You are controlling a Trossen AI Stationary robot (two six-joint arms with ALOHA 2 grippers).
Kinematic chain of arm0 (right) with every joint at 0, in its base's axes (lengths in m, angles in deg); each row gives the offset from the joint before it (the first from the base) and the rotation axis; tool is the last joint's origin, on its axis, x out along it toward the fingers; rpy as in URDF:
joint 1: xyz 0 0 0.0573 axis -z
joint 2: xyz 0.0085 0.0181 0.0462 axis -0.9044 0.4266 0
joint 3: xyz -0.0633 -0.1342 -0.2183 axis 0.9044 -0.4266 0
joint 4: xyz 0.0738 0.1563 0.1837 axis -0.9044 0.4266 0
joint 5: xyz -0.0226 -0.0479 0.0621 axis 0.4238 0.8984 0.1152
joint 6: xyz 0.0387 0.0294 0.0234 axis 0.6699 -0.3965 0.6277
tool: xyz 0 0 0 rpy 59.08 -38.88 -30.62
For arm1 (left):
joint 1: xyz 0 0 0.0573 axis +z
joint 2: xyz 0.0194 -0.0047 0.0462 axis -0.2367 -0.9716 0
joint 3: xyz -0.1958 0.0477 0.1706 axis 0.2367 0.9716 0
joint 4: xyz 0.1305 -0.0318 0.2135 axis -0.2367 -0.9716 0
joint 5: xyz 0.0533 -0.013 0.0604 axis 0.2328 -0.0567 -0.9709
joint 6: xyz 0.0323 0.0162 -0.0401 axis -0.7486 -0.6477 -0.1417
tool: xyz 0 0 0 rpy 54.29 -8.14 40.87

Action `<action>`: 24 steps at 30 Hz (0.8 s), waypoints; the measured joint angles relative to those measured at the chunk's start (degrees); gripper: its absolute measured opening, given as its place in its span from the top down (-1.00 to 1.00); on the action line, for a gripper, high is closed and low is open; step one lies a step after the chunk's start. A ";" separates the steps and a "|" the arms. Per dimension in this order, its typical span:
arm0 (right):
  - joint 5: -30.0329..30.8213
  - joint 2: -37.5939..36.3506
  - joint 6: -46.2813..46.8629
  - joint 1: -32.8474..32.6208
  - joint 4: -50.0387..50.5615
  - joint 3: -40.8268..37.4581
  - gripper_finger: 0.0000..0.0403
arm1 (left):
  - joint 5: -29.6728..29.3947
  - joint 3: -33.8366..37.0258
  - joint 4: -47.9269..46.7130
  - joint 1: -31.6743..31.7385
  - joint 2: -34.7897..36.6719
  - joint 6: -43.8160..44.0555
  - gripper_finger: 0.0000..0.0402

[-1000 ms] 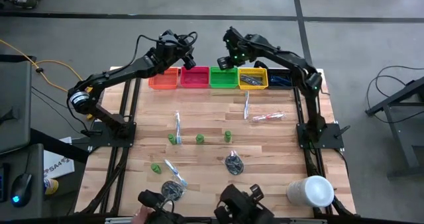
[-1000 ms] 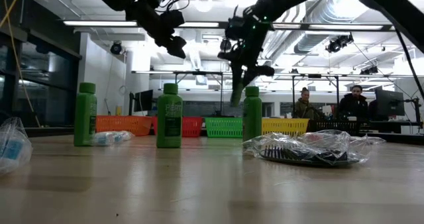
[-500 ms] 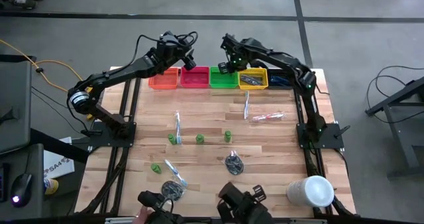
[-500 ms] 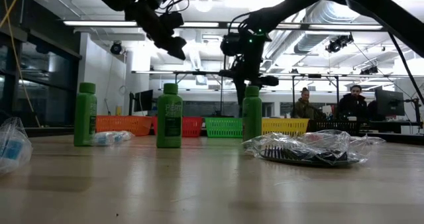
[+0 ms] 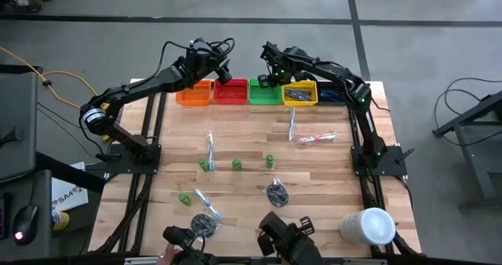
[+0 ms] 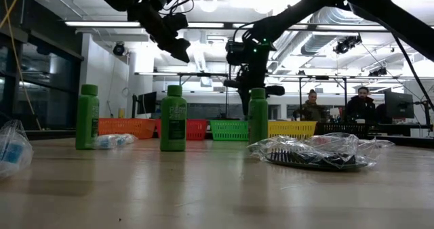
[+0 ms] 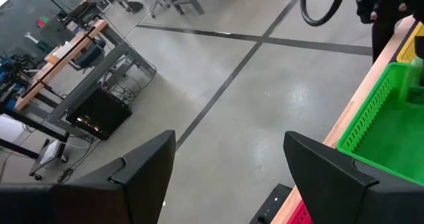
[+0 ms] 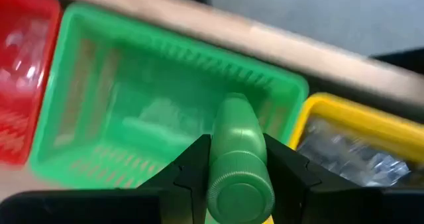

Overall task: Pick & Place Travel size toiletries
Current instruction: Put the green shampoo into the green bin

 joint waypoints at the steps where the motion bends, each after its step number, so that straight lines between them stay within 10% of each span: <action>1: 1.58 0.00 0.16 -0.10 -0.31 0.00 0.47 | 0.00 0.00 0.00 0.00 0.00 0.00 -0.40; 24: 3.55 -1.34 0.00 0.62 -0.20 -1.16 0.03 | -0.04 0.00 0.02 0.00 -0.02 0.00 -0.40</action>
